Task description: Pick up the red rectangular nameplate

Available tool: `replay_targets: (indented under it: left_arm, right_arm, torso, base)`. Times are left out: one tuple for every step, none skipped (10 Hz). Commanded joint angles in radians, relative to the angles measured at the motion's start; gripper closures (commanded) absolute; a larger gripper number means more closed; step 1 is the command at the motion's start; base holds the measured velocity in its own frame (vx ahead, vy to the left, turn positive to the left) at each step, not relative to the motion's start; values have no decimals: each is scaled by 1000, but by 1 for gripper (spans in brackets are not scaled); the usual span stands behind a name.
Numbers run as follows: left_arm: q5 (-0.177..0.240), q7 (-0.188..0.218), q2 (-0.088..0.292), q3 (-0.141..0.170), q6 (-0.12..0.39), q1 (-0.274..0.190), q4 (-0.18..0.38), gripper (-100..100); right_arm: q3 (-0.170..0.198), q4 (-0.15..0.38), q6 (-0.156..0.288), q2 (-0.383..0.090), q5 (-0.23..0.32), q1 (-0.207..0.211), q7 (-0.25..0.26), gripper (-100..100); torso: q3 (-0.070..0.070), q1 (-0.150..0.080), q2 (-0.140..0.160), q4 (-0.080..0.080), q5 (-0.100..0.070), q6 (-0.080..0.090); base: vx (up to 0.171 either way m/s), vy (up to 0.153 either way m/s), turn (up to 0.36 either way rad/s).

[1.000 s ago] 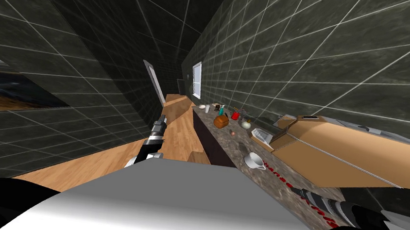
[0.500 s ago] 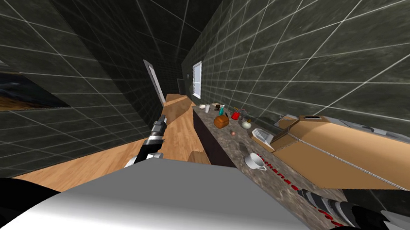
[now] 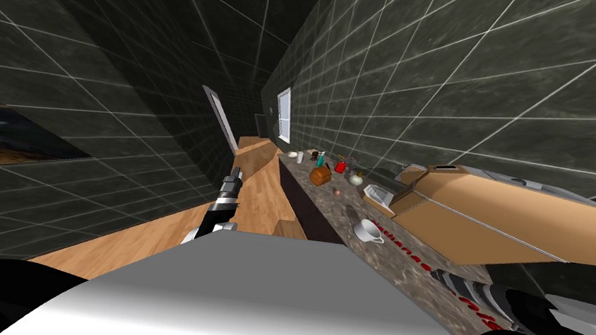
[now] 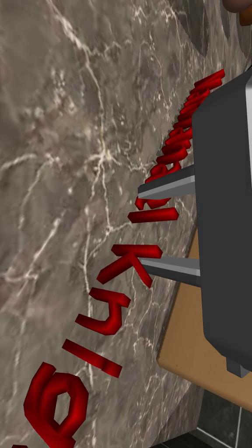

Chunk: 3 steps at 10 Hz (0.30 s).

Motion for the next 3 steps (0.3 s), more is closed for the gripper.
replay_targets:
  left_arm:
    - [0, 0, 0, 0, 0, 0, 0, 0]
    - [0, 0, 0, 0, 0, 0, 0, 0]
    - [0, 0, 0, 0, 0, 0, 0, 0]
  right_arm:
    - [-27, -11, -7, -34, -18, 27, -7, 100]
    - [-17, -6, -4, -20, -11, 18, -3, 100]
    - [-19, -7, -5, -22, -12, 20, -3, 0]
  torso:
    - [0, 0, 0, 0, 0, 0]
    - [0, 0, 0, 0, 0, 0]
    - [0, -1, -1, 0, 0, 0]
  base:
    - [-45, 25, -60]
    - [-19, 10, -9]
    - [0, 0, 0]
